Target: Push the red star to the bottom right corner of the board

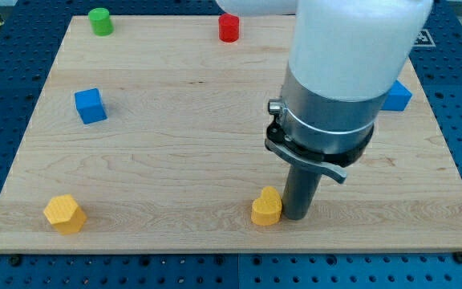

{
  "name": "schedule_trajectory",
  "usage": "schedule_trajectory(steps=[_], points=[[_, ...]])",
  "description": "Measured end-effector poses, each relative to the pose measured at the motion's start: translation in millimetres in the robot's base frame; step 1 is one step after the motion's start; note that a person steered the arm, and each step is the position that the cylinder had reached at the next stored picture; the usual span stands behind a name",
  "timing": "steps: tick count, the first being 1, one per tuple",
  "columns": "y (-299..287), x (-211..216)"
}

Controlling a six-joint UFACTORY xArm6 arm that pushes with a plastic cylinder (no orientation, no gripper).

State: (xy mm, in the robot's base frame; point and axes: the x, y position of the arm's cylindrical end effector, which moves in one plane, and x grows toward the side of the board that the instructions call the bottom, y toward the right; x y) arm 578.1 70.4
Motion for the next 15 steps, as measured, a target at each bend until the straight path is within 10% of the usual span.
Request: schedule_trajectory(steps=[4, 11, 13, 15], points=[[-28.7, -223.7], [190.4, -66.0], [246.8, -82.9], [175.3, -115.0]])
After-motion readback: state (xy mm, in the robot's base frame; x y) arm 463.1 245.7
